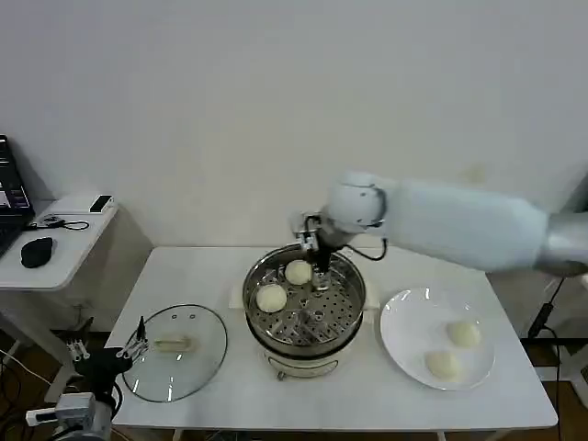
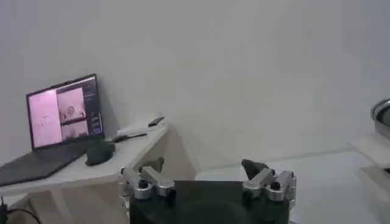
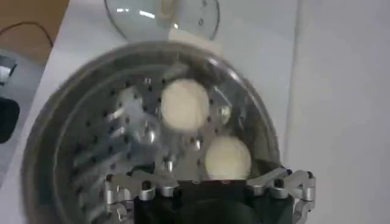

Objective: Take steamed baozi put them in steamer then cover it.

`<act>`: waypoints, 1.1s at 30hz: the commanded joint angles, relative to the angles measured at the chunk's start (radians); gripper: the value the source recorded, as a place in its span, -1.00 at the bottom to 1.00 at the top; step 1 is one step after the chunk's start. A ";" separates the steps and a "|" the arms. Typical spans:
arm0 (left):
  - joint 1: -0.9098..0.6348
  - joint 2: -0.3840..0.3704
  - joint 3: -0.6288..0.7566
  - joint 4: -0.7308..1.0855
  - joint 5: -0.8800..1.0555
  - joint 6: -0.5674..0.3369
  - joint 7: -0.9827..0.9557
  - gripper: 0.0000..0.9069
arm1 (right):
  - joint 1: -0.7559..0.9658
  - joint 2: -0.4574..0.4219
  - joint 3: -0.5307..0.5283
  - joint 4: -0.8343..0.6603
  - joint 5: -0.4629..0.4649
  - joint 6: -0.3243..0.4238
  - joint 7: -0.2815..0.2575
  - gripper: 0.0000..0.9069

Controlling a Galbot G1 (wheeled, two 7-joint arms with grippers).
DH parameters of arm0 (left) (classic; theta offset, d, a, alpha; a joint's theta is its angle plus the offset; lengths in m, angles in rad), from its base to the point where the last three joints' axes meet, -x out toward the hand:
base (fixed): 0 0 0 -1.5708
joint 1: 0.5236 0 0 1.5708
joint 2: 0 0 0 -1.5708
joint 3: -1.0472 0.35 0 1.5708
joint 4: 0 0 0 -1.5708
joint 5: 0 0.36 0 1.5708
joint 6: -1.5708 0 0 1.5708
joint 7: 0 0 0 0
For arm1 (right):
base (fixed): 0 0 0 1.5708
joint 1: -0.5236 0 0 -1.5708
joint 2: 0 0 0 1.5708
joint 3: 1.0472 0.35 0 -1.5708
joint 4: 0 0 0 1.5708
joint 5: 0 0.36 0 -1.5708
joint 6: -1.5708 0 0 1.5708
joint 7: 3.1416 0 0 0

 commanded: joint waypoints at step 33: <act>0.009 0.044 0.047 0.056 0.018 -0.025 0.002 1.00 | -0.940 -0.699 0.638 0.136 -0.549 0.312 -0.138 1.00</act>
